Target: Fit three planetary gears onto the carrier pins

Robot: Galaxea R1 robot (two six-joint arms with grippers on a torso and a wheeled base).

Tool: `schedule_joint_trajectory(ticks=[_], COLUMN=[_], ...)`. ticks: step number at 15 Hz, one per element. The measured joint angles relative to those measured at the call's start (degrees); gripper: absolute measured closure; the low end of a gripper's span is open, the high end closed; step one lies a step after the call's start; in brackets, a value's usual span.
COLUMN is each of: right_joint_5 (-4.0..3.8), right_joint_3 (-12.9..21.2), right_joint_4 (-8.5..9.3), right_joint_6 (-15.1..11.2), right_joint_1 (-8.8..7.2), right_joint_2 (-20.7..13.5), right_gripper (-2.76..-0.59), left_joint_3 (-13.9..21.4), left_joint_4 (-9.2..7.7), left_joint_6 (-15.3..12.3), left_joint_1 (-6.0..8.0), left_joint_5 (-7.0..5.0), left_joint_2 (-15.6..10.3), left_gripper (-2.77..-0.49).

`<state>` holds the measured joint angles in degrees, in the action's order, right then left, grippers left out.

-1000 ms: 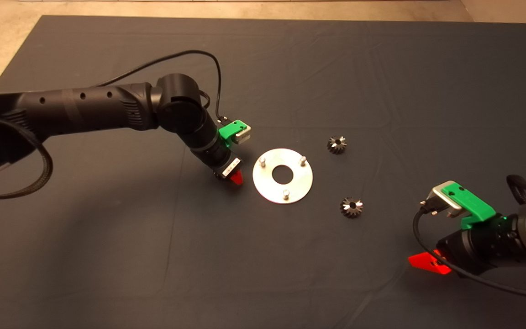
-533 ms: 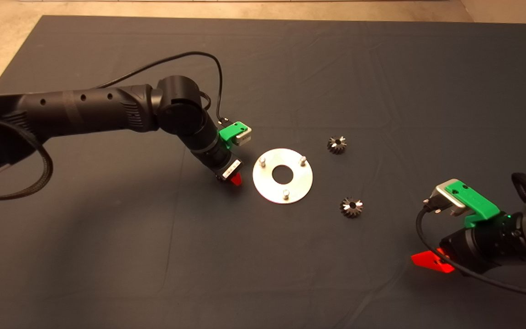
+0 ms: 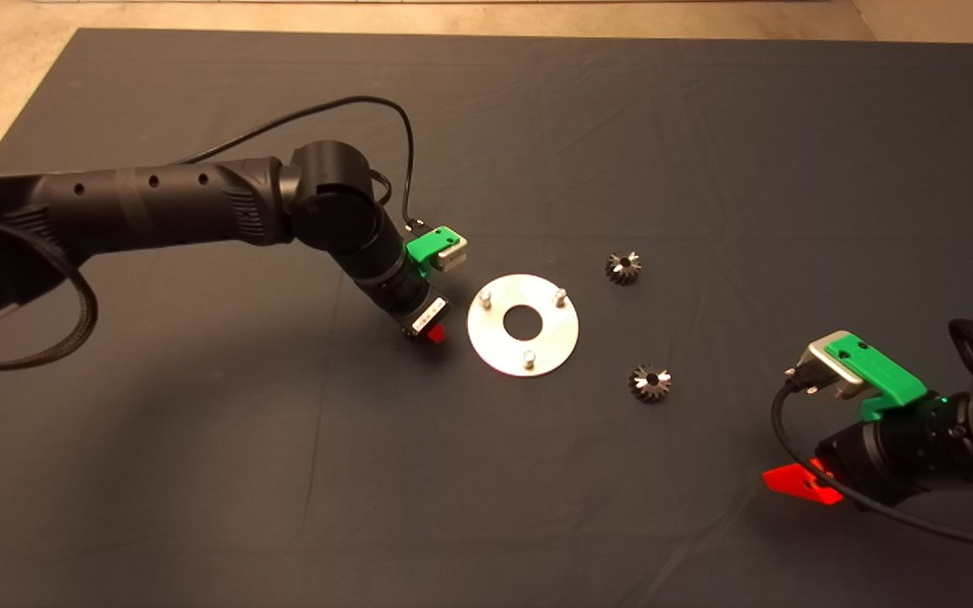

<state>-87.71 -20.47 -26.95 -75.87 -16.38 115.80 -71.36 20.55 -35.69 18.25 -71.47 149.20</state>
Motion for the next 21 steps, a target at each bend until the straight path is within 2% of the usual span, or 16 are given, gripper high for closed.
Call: schedule_joint_trajectory(ticks=[3,4,12,16,19,20,21], right_joint_5=[0.0,0.04,-0.02,0.01,0.01,0.0,0.01], right_joint_3=[0.02,0.02,0.05,0.05,0.05,0.05,0.05], right_joint_4=[0.44,0.5,1.3,1.9,2.54,2.57,2.6], right_joint_6=[0.0,0.02,0.62,0.82,0.9,0.9,0.9], right_joint_1=[-0.94,-1.32,-2.36,-3.56,-3.77,-3.93,-3.98], right_joint_2=[-0.45,-0.57,-2.51,-2.93,-3.17,-3.31,-3.45], right_gripper=[-2.75,-2.75,-2.75,-2.75,-2.75,-2.75,-2.75], left_joint_3=[0.23,0.26,2.02,2.12,2.24,2.27,2.27], left_joint_4=[0.0,0.0,0.0,0.0,-0.05,-0.11,-0.13], left_joint_6=[-0.02,-0.01,-0.02,-0.02,-0.02,-0.02,-0.02], left_joint_1=[0.0,0.0,-0.12,-0.13,-0.15,-0.15,-0.12], left_joint_5=[0.0,0.05,0.01,-0.07,-0.66,-1.22,-2.51], left_joint_2=[0.0,0.02,-0.3,-0.02,0.5,0.85,1.62], left_gripper=[-1.21,-1.11,-0.98,-0.93,-0.87,-0.87,-0.82])
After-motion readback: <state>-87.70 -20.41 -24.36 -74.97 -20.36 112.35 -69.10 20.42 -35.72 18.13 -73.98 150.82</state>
